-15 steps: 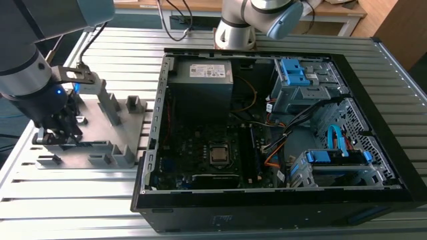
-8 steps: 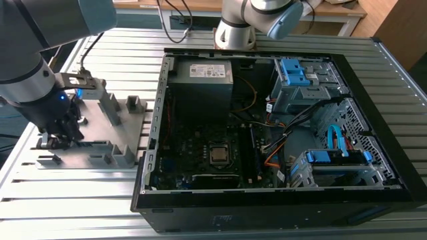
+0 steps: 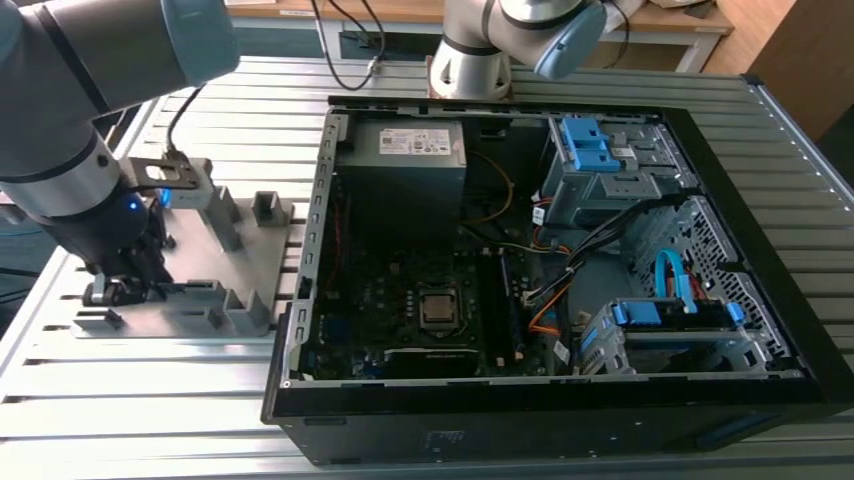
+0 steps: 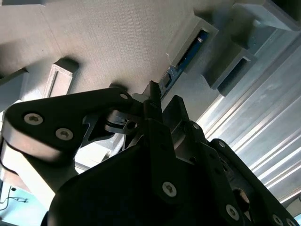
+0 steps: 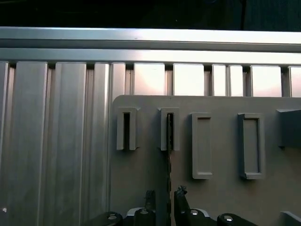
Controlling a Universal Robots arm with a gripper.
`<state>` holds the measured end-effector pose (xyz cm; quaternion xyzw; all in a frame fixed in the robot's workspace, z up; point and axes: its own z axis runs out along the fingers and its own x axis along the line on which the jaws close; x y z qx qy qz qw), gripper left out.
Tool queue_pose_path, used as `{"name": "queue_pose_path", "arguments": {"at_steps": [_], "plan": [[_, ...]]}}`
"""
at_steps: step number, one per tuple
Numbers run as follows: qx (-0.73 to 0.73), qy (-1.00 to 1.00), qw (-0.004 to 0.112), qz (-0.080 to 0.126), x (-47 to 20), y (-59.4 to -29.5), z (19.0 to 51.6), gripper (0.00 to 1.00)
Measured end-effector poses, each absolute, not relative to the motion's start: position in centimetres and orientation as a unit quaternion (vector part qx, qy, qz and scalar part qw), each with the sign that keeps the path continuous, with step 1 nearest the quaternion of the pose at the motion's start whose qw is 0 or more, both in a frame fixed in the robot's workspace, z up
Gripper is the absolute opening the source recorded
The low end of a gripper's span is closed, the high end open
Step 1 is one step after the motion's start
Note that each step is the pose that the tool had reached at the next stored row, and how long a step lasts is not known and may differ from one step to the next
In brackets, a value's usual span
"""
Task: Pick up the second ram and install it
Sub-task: 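Pick up the second ram and move it above second insertion slot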
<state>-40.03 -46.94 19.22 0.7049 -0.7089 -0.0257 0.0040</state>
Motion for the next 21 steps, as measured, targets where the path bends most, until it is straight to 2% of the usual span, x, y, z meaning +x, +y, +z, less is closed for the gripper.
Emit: {"name": "queue_pose_path", "arguments": {"at_steps": [7,12,21], "plan": [[0.705,-0.709,0.002,-0.028,-40.03,-46.94,19.14,0.30],[0.705,-0.709,0.001,-0.029,-40.03,-46.94,19.14,0.14],[0.705,-0.709,-0.002,-0.032,-40.04,-46.94,19.14,0.14]]}}
